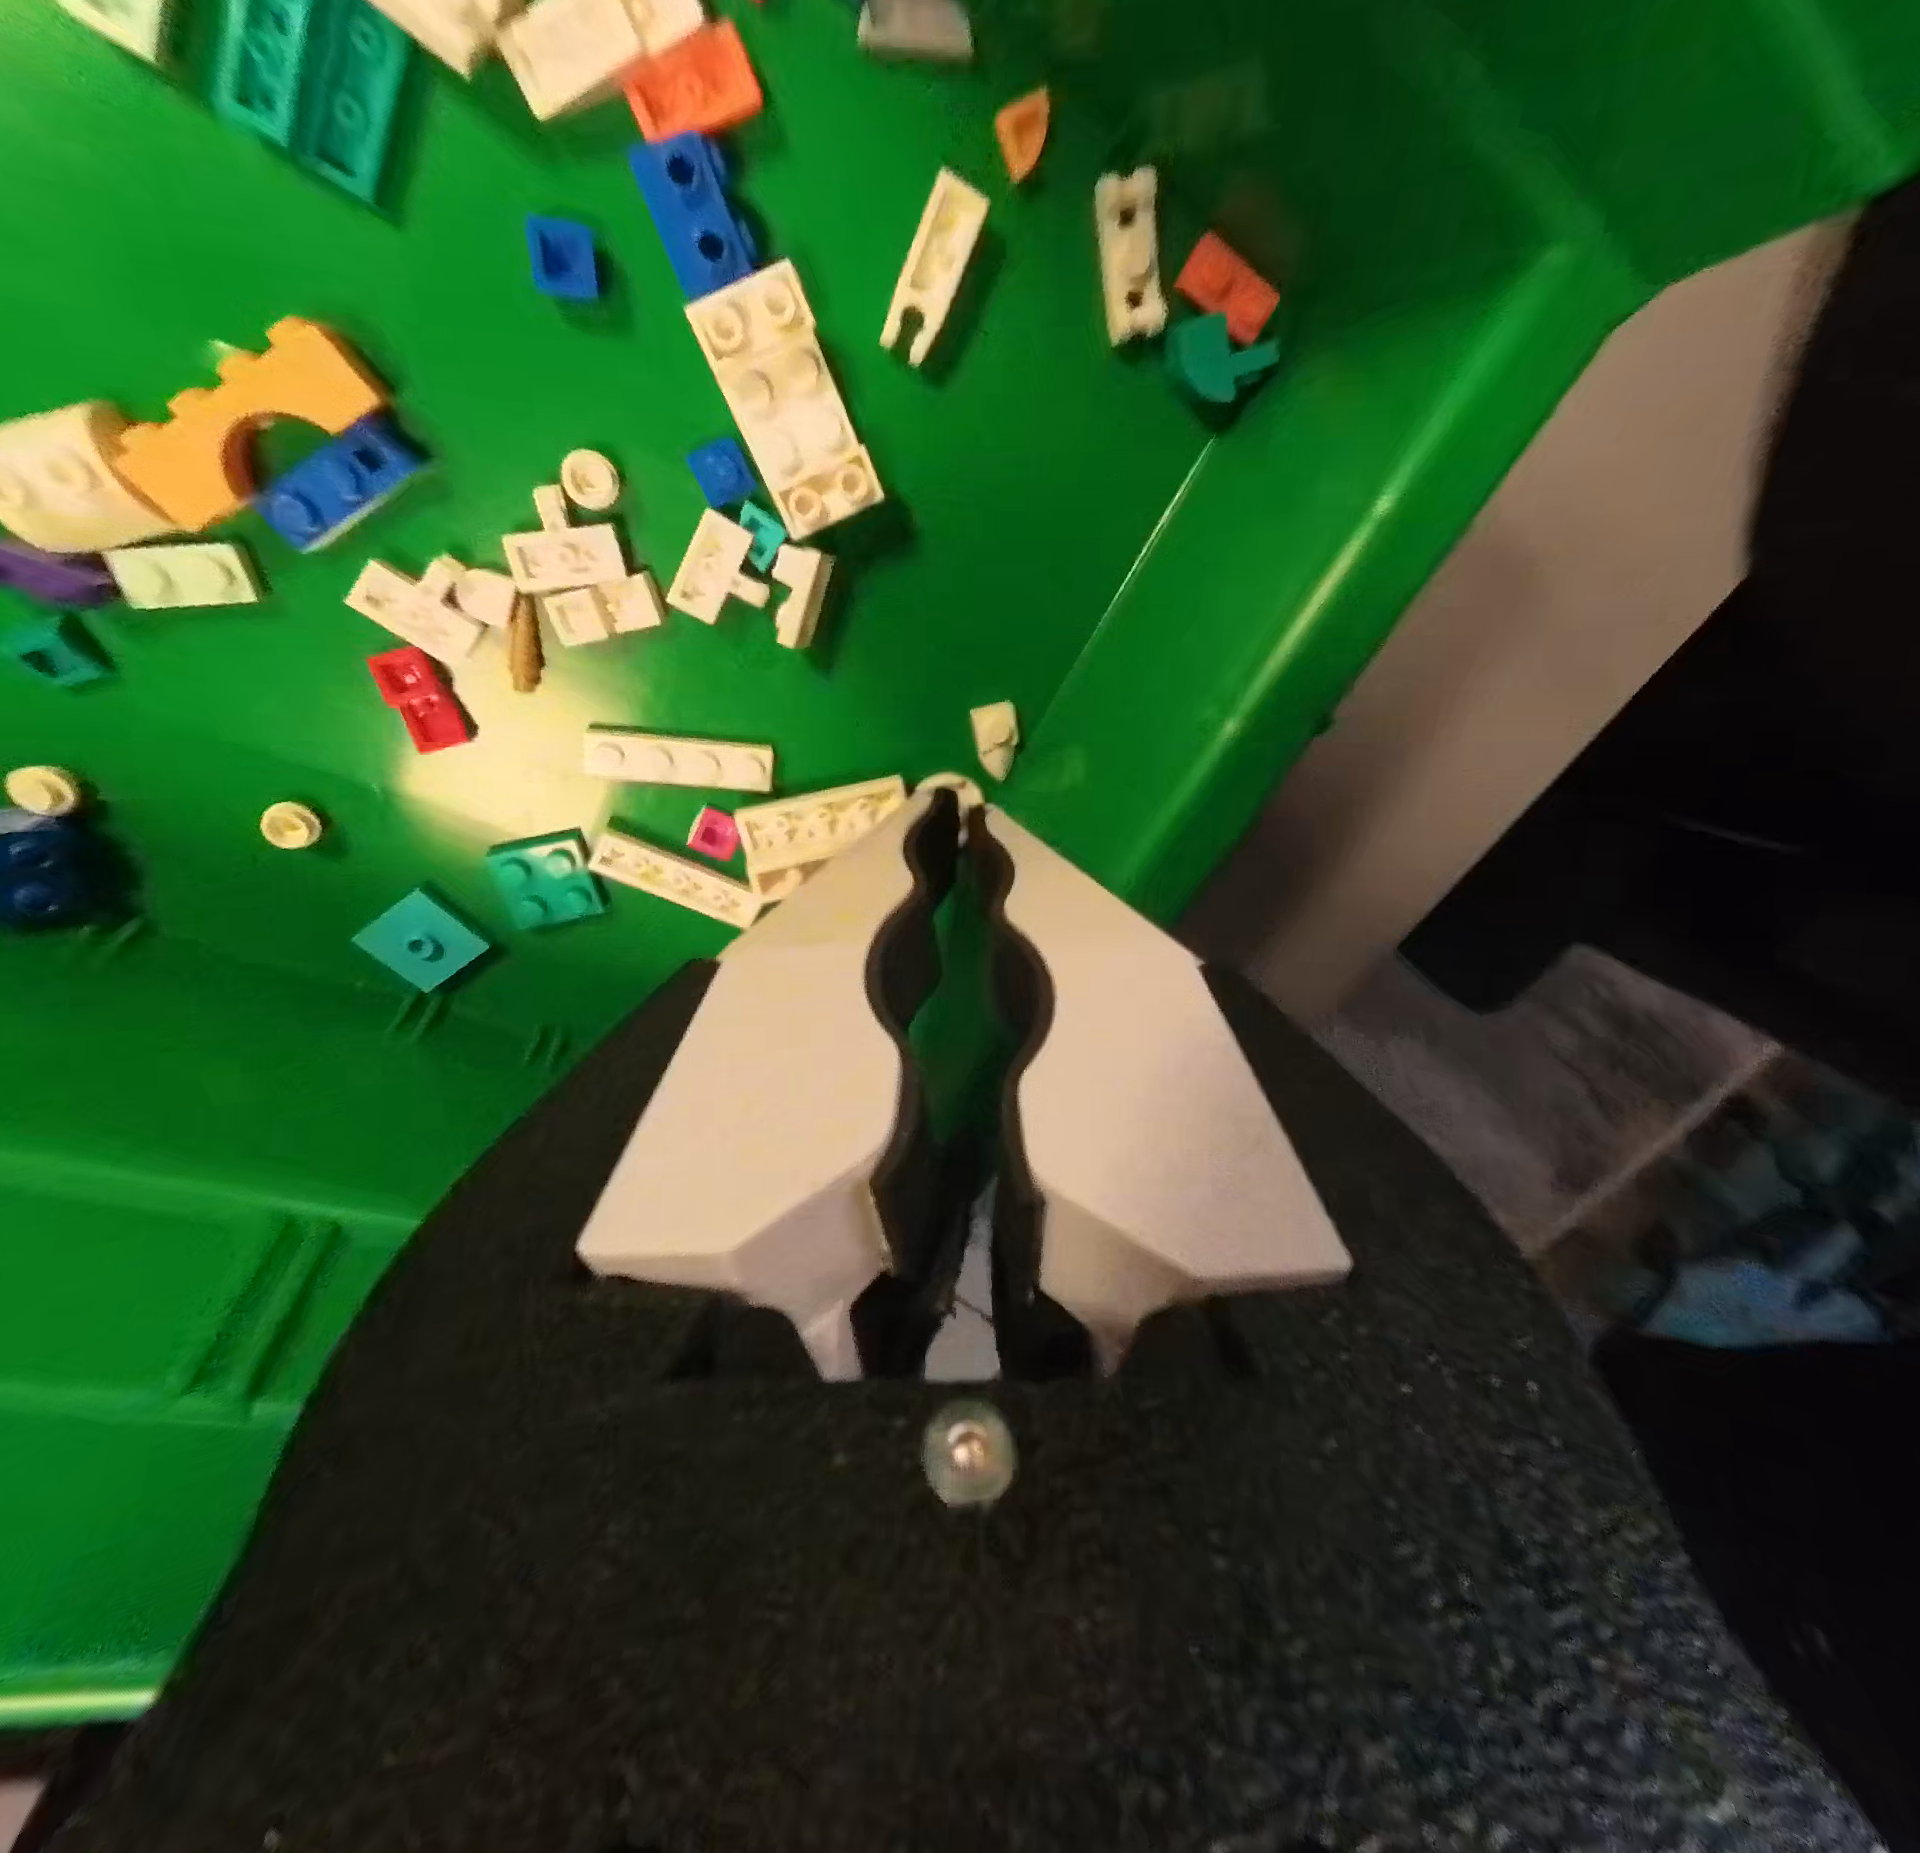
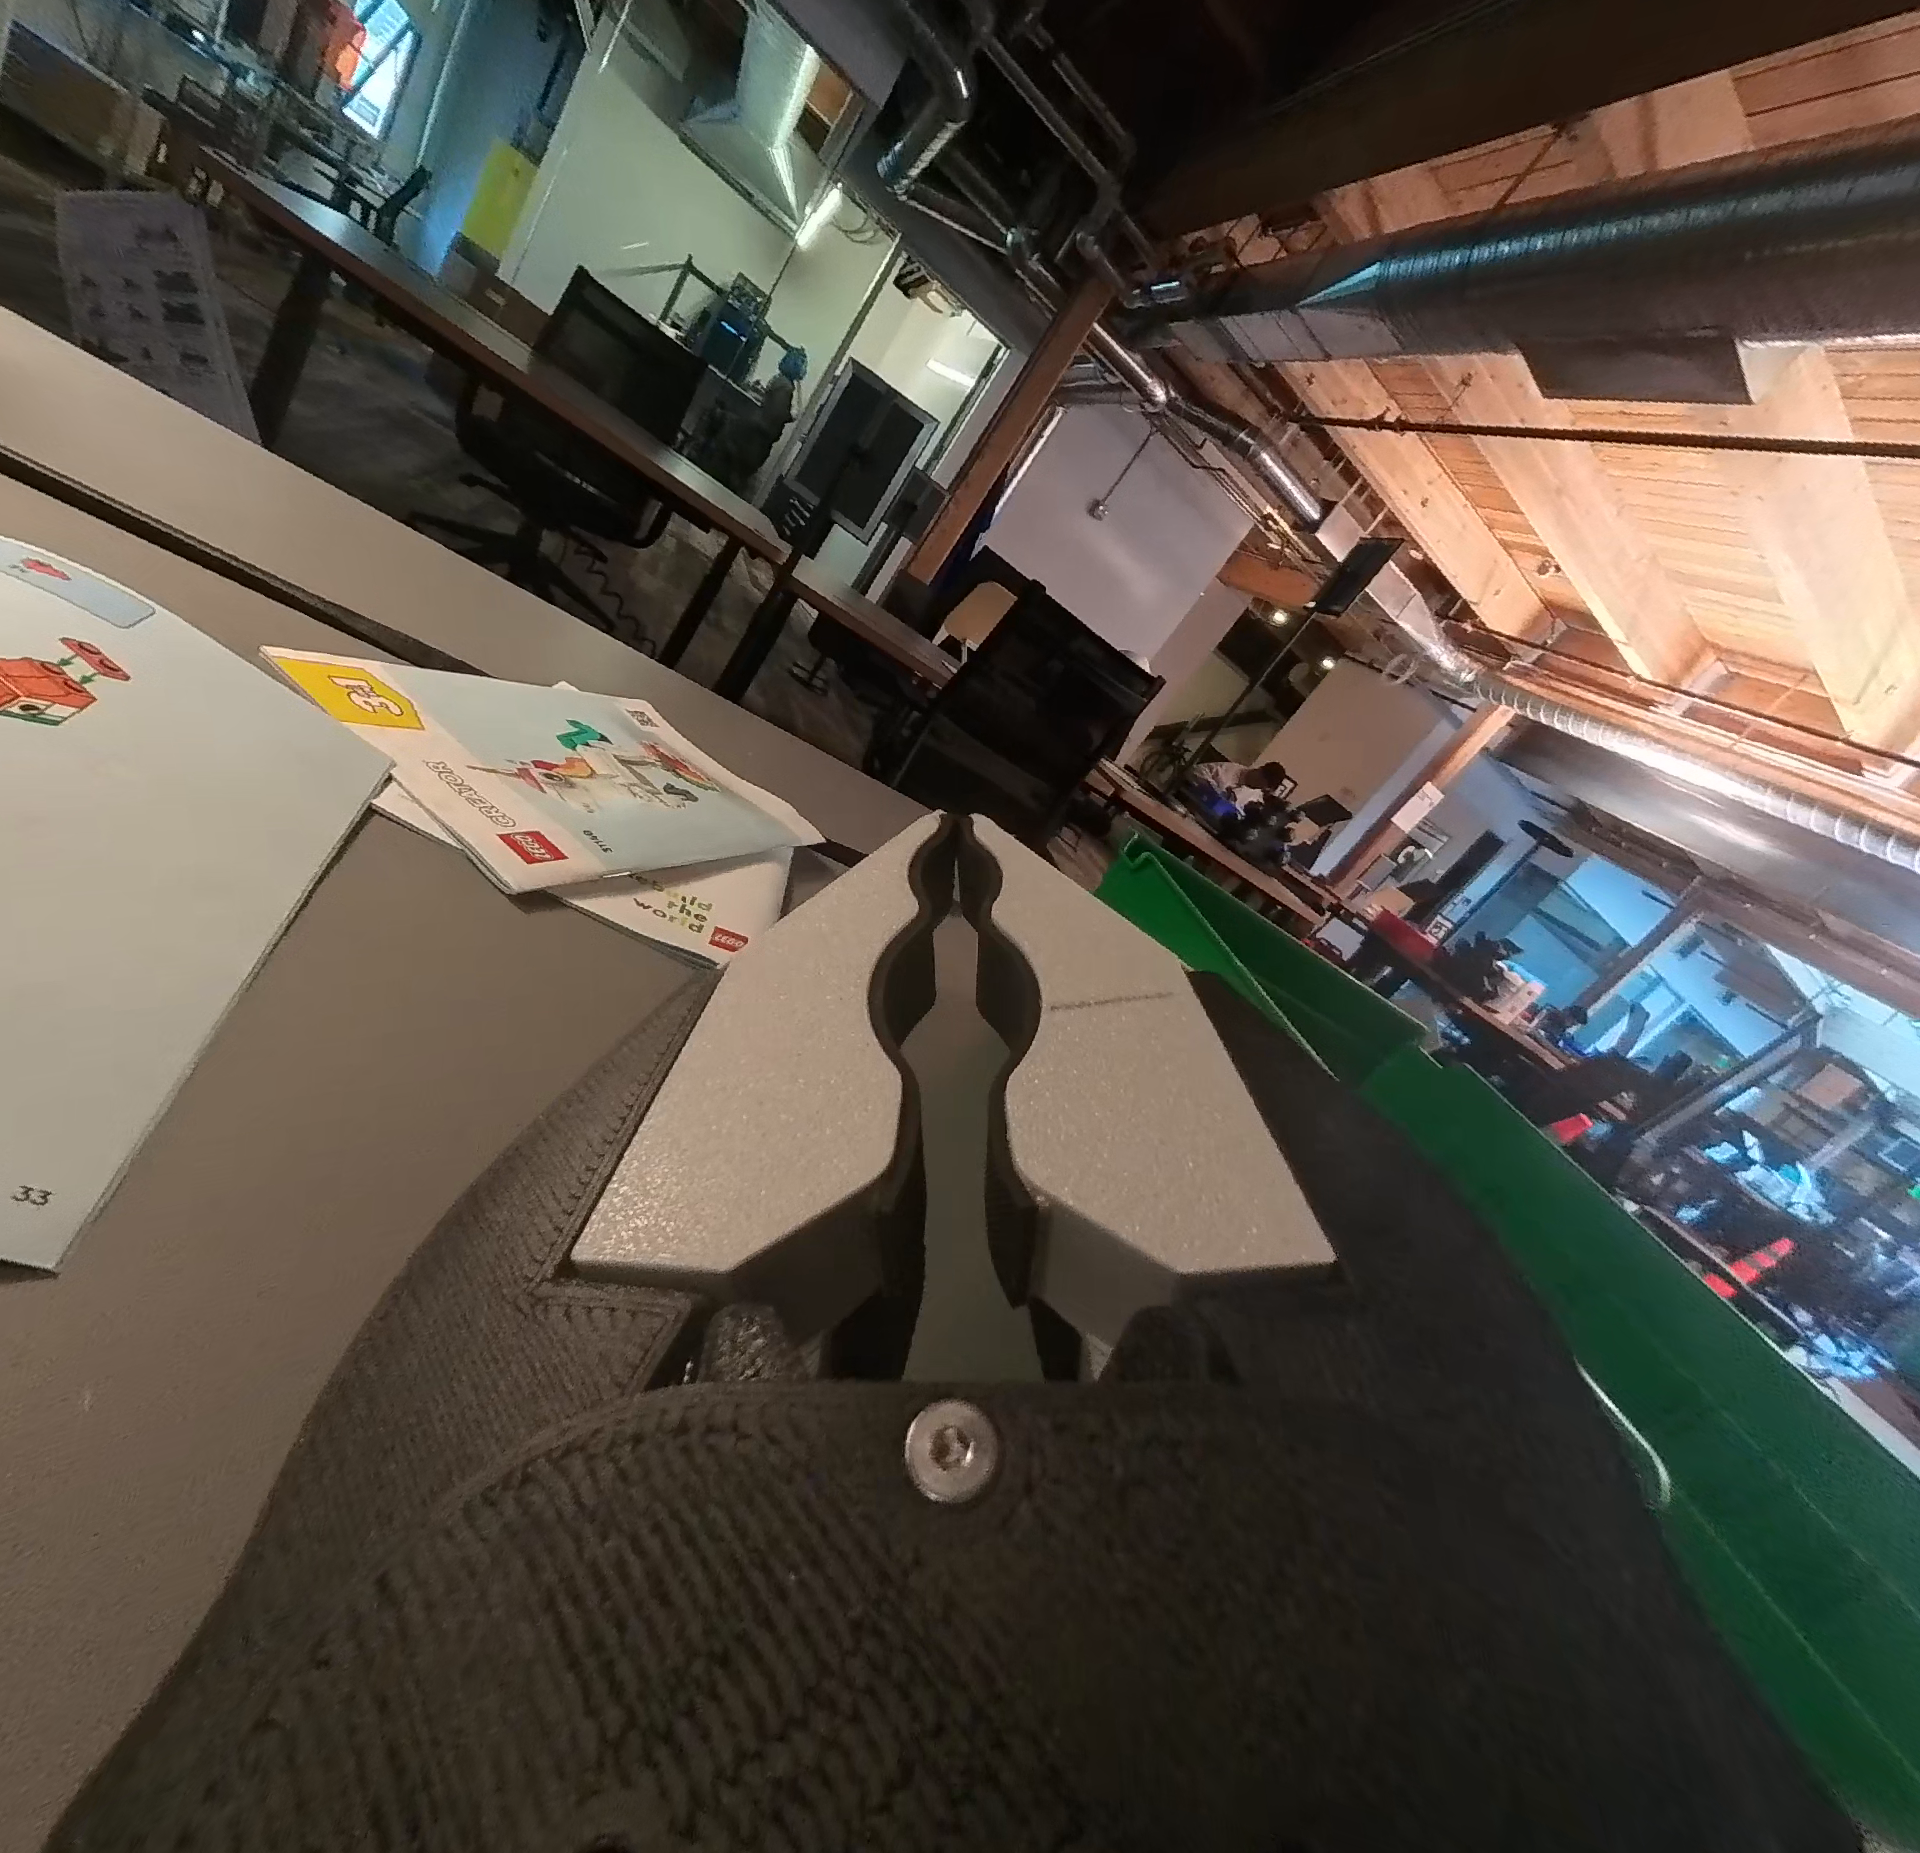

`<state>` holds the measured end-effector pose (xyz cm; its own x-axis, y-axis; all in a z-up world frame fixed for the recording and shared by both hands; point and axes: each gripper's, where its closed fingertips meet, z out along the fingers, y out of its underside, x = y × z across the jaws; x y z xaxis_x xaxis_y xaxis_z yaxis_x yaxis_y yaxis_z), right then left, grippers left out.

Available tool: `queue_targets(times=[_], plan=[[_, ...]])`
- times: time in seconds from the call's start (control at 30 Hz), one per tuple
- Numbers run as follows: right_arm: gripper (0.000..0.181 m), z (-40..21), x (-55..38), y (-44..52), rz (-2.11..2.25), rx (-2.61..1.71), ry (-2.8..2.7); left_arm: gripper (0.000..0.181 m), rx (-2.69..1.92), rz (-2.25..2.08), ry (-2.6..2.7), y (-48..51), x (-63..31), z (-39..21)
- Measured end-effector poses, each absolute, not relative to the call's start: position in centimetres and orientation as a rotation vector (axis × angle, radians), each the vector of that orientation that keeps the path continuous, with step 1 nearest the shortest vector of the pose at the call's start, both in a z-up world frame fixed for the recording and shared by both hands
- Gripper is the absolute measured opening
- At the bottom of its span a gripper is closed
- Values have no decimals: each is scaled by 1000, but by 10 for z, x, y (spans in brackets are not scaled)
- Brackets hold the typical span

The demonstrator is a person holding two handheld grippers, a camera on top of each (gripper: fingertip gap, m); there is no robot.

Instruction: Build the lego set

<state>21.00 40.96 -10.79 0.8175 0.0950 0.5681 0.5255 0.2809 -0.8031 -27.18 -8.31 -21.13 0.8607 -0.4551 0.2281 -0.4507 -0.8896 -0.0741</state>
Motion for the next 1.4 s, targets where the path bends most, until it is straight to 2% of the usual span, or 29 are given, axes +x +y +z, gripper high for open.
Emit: queue_targets(times=[0.27, 0.47, 0.6, 0.7, 0.93, 1.1, 1.4], plan=[[0, -106, 211, 409, -269, -1268, -565, 0, -3134, -310, 856, -85, -280, -219], [0, -106, 210, 409, -242, -1268, -561, 0, -3040, -74, 887, -62, -297, -219], [0, -106, 210, 409, -222, -1268, -558, 2, -2990, -140, 829, -60, -293, -215], [0, -105, 210, 409, -210, -1269, -553, 13, -2972, -155, 806, -60, -291, -214], [0, -106, 209, 409, -200, -1271, -555, 10, -3012, -170, 740, -65, -290, -219], [0, -106, 209, 409, -199, -1272, -556, 24, -3000, -130, 697, -62, -294, -218], [0, -105, 210, 409, -199, -1270, -549, 19, -2993, -109, 721, -59, -295, -219]])
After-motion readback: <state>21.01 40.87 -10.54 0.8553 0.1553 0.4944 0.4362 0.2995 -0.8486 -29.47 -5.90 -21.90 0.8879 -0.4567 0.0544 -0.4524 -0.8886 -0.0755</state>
